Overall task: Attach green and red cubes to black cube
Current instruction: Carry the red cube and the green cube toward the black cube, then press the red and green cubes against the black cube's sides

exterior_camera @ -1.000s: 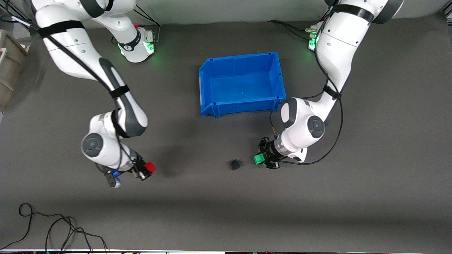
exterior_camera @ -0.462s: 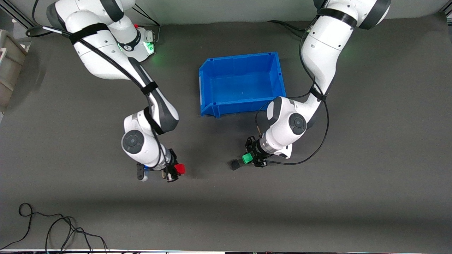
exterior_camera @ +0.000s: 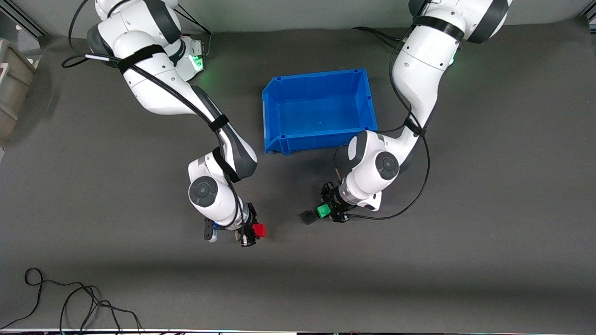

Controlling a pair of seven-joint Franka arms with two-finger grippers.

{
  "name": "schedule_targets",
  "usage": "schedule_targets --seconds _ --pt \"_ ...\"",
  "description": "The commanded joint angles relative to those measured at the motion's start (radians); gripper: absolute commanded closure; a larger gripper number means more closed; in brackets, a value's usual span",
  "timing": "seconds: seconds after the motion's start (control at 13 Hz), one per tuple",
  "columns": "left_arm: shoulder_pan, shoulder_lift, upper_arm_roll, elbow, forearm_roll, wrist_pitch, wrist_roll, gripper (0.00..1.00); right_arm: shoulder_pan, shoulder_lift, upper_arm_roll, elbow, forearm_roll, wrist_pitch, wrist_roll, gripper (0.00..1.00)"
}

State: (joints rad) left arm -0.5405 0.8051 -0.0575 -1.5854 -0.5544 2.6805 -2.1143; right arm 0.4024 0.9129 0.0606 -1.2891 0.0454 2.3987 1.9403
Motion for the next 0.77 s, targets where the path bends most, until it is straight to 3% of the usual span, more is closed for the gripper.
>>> schedule_targets --seconds 0.0,0.46,0.69 --pt "-0.033 0.019 0.027 0.033 0.043 -0.001 -0.036 0.75 0.015 0.043 -0.008 0.056 0.014 0.036 0.046 1.0" --pt "-0.047 0.02 0.025 0.035 0.137 -0.001 -0.024 0.75 0.042 0.081 -0.005 0.062 0.016 0.164 0.127 1.0" --pt "-0.046 0.025 0.025 0.035 0.123 0.001 -0.041 0.75 0.064 0.084 -0.005 0.062 0.016 0.177 0.157 1.0"
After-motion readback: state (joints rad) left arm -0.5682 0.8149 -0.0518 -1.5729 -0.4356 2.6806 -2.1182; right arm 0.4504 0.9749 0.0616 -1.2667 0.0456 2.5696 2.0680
